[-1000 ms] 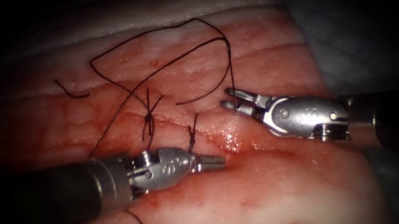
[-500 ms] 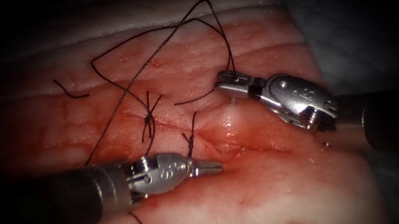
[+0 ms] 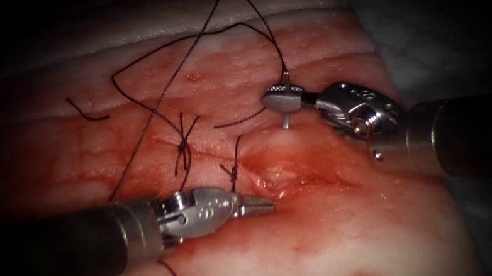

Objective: Wound Closure
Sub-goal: Throw the needle through the skin above the incison with the right end-effector.

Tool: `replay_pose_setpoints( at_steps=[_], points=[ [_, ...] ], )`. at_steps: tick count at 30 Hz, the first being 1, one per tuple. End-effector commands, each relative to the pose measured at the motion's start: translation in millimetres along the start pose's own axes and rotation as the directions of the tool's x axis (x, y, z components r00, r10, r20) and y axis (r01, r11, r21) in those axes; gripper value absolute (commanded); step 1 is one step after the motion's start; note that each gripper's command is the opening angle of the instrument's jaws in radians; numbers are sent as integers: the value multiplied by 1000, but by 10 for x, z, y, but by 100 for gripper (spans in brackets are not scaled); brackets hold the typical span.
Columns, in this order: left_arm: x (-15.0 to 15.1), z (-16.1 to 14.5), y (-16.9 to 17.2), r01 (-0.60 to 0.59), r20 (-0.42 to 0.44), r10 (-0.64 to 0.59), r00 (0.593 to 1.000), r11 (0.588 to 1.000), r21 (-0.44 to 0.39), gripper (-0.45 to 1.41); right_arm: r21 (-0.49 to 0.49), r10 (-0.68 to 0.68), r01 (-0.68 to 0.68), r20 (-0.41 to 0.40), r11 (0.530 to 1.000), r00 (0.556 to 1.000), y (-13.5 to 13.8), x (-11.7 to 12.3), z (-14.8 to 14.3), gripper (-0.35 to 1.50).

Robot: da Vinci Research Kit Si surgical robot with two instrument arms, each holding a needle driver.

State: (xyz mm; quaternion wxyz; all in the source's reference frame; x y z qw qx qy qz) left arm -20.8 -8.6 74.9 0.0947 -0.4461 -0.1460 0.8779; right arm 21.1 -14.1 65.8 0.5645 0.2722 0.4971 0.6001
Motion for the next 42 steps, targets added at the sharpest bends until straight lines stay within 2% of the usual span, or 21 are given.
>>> replay_pose_setpoints(
  at_steps=[1,9,14,16,19,20,22,24,28,31,36,37,42],
  points=[
    [-1,8,-2,-1,-1,1,1000,1000,0,-21,16,42,-43,15,999,999,-1,-3,11,-35],
    [-2,7,-5,-1,-1,1,1000,1000,-1,-21,97,202,-209,80,973,976,-18,-18,11,-35],
    [-3,7,-5,-1,-2,1,1000,1000,-2,-21,137,238,-254,121,958,964,-33,-28,13,-35],
    [-2,6,-6,-1,-2,1,1000,1000,-3,-21,140,244,-256,98,957,965,-35,-27,13,-35],
    [-2,3,-5,-1,-3,1,1000,1000,-5,-21,155,262,-261,15,953,965,-32,-20,10,-35],
    [-2,3,-5,0,-3,0,1000,1000,-5,-21,153,228,-224,-11,963,974,-30,-17,10,-35],
    [-1,2,-5,0,-3,0,1000,1000,-5,-21,115,132,-125,-59,986,989,-23,-9,9,34],
    [-1,2,-4,0,-3,0,1000,1000,-5,-21,75,84,-77,-93,994,992,-15,-3,6,59],
    [0,1,-2,1,-3,-1,1000,1000,-5,-21,-23,-130,128,-132,992,983,6,13,0,113],
    [1,1,-2,1,-3,-1,1000,1000,-5,-23,-114,-271,257,-132,960,954,17,21,-3,121],
    [0,1,-2,1,-3,-1,1000,1000,-5,-23,-183,-368,342,-133,922,920,16,26,-4,130],
    [0,1,-2,1,-3,-1,1000,1000,-5,-23,-173,-376,353,-129,920,917,13,27,-4,121],
    [0,0,-1,0,-3,0,1000,1000,-6,-23,-172,-389,366,-123,915,913,2,30,-2,108]
  ],
)
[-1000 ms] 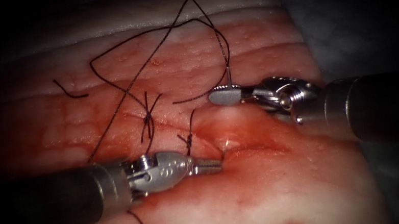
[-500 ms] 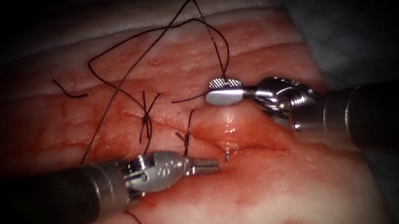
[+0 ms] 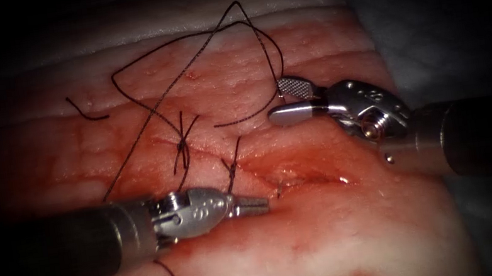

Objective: Wound Closure
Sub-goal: Throw the needle through the skin above the incison with the right end-effector.

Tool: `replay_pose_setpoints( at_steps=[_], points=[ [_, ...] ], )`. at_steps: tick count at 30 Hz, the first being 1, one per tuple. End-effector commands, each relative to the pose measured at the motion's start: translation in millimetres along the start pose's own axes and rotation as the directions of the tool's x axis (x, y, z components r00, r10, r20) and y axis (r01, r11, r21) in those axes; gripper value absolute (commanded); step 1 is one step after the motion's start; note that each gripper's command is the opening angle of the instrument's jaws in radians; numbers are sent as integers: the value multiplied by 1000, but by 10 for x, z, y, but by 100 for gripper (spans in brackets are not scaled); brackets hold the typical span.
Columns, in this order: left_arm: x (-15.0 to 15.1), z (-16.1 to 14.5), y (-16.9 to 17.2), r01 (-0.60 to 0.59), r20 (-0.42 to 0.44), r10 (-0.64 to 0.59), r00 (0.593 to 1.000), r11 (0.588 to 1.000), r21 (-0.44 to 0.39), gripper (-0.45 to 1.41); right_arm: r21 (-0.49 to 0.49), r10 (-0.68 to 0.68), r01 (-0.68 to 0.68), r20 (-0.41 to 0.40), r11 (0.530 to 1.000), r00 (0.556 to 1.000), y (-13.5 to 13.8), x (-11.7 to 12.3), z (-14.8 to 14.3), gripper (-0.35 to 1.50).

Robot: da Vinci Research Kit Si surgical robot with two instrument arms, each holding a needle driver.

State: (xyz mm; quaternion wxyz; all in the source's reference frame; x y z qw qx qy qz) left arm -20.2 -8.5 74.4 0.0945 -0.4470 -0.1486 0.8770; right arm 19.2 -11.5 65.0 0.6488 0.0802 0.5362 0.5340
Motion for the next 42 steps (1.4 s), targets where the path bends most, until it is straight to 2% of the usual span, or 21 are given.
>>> replay_pose_setpoints(
  at_steps=[1,5,6,7,8,9,10,14,18,23,26,31,35,37,38,39,42],
  points=[
    [-1,7,-2,-1,-1,1,1000,1000,-1,-23,6,-3,3,-4,1000,1000,-5,-1,10,105],
    [1,7,-1,-1,-1,1,1000,1000,-1,-23,3,-15,15,19,1000,1000,-9,-4,16,90],
    [1,6,-1,-1,-1,1,1000,1000,-1,-23,2,-23,23,26,1000,999,-9,-6,16,73],
    [1,5,-1,0,-1,0,1000,1000,-2,-23,1,-26,26,37,1000,999,-9,-7,16,46],
    [2,5,-1,0,-2,0,1000,1000,-2,-23,-2,-31,31,53,1000,998,-9,-9,16,-6],
    [2,4,-1,0,-2,0,1000,1000,-3,-23,-4,-34,35,67,999,997,-8,-11,16,-33],
    [2,4,-1,0,-2,0,1000,1000,-3,-23,-5,-38,39,81,999,996,-9,-13,15,-35],
    [2,2,-1,1,-3,-1,1000,1000,-5,-23,-20,128,-127,150,992,980,-11,-23,14,-35],
    [2,2,-1,1,-3,-1,1000,1000,-5,-23,-40,292,-290,191,956,937,-15,-28,12,-35],
    [3,2,-1,2,-3,-2,1000,1000,-6,-23,12,376,-390,246,921,894,-21,-32,14,-35],
    [4,2,-2,2,-4,-2,1000,1000,-6,-23,27,442,-472,308,881,842,-32,-43,14,-35],
    [4,2,-2,2,-4,-2,1000,1000,-6,-25,58,460,-515,371,855,806,-54,-58,8,-35],
    [4,1,-3,3,-4,-3,1000,1000,-6,-27,73,473,-529,357,845,805,-64,-52,4,-35],
    [5,0,-3,4,-5,-4,1000,1000,-7,-27,94,406,-454,315,886,858,-61,-45,3,-35],
    [7,-1,-5,-6,-10,6,1000,1000,-6,-27,110,283,-322,273,940,920,-55,-39,1,5],
    [8,-2,-5,-28,-20,28,999,1000,-1,-25,119,238,-274,251,954,938,-50,-37,0,37],
    [14,-5,-7,-107,-93,105,990,994,-18,-13,138,218,-249,209,959,953,-28,-28,-4,94]
  ],
)
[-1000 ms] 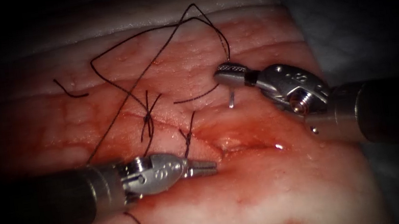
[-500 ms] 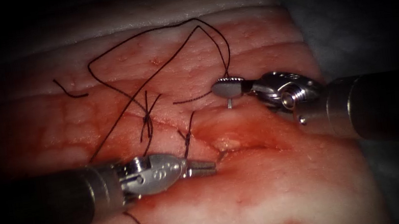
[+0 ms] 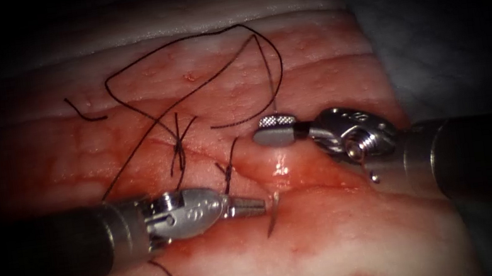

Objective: Wound Closure
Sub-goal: Throw the needle through the skin above the incison with the right end-effector, then grasp the needle with the left needle driver and pull it through.

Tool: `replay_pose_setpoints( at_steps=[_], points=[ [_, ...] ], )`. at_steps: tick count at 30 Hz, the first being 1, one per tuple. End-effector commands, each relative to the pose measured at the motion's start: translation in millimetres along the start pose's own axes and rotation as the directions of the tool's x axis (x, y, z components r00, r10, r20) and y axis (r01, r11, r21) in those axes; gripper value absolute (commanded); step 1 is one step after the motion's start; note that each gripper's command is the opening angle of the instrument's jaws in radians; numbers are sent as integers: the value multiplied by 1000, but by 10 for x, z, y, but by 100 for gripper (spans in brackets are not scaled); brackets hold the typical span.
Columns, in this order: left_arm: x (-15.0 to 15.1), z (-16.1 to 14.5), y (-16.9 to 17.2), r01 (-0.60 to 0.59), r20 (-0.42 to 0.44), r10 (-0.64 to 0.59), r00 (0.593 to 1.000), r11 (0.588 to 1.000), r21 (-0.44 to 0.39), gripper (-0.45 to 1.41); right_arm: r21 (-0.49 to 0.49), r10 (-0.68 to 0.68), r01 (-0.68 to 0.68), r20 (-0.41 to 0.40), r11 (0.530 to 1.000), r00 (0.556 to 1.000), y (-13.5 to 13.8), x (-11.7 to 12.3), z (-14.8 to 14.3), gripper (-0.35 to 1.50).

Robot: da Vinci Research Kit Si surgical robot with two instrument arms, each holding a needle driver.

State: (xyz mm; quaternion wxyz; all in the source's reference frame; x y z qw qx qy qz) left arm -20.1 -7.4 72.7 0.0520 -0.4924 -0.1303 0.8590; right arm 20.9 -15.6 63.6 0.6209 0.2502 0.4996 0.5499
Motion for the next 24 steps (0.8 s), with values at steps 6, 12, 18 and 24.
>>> replay_pose_setpoints(
  at_steps=[6,12,18,24],
  points=[
    [4,6,-1,-83,-86,79,993,996,-40,10,-9,-1,0,-66,1000,998,54,22,-14,128],
    [15,12,-8,-137,-134,132,982,990,-28,19,-26,-9,7,-87,1000,996,76,24,-32,123],
    [21,24,-15,-167,-154,161,975,986,-23,20,-28,-17,14,-90,999,996,75,15,-32,116],
    [21,35,-24,-173,-171,168,971,985,-19,12,-30,-22,19,-94,999,995,75,10,-29,110]
  ],
)
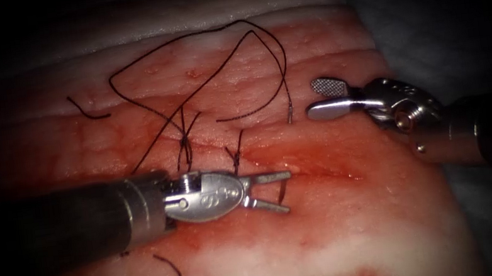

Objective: Wound Closure
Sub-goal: Grasp the needle with the left needle driver and pull it through.

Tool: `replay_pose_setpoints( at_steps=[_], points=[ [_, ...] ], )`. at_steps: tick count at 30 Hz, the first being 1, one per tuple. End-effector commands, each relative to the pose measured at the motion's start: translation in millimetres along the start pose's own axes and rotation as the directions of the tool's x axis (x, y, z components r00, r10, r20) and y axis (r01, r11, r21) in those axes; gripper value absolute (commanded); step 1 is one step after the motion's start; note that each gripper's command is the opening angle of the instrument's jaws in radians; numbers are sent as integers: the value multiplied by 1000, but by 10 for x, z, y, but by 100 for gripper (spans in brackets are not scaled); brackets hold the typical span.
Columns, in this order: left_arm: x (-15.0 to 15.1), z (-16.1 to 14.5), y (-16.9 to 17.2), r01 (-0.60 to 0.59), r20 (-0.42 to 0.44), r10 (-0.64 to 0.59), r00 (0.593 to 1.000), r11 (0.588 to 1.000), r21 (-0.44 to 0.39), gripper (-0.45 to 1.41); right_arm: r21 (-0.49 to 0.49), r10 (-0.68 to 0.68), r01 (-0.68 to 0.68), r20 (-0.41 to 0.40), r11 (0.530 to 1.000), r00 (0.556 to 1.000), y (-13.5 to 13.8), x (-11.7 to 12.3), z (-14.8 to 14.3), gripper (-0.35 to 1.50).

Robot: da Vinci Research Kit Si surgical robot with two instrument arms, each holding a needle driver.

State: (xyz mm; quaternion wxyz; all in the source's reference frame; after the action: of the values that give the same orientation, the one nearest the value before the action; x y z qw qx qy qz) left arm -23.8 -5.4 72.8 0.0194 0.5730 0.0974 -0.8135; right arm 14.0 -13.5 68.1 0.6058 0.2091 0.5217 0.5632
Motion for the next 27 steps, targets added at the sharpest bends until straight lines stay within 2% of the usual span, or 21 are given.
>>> replay_pose_setpoints(
  at_steps=[1,3,5,7,8,12,14,20,22,24,27],
  points=[
    [-4,7,-4,-1,-2,1,1000,1000,-1,9,4,-2,2,-4,1000,1000,1,-4,11,108],
    [-5,7,-5,-3,-8,3,1000,1000,-2,-8,2,-4,4,-3,1000,1000,1,-6,12,105],
    [-8,7,-7,-4,-12,4,1000,1000,-2,-45,-1,-7,7,-2,1000,1000,0,-9,13,101],
    [-11,6,-9,-1,-21,1,1000,1000,-12,-45,-2,-8,8,0,1000,1000,-1,-11,14,98],
    [-12,5,-10,27,-50,-30,998,998,-50,-45,-4,-10,10,5,1000,1000,-2,-13,14,91],
    [-6,1,-8,134,-76,-144,987,983,-128,-45,-5,-10,10,8,1000,1000,-5,-14,13,88],
    [3,-2,-7,200,-88,-219,972,963,-182,-45,-6,-10,10,11,1000,1000,-6,-15,12,84],
    [40,-15,-10,417,-81,-460,884,857,-303,-45,-10,-15,15,34,1000,999,-6,-17,12,79],
    [52,-20,-13,463,-70,-510,857,823,-329,-45,-11,-16,16,40,1000,999,-6,-18,12,79],
    [65,-27,-16,523,-51,-578,815,770,-364,-45,-5,-16,17,42,1000,999,-7,-19,11,79],
    [84,-38,-20,568,-33,-636,771,710,-417,-45,-1,-17,17,44,1000,999,-7,-19,11,79]
  ],
)
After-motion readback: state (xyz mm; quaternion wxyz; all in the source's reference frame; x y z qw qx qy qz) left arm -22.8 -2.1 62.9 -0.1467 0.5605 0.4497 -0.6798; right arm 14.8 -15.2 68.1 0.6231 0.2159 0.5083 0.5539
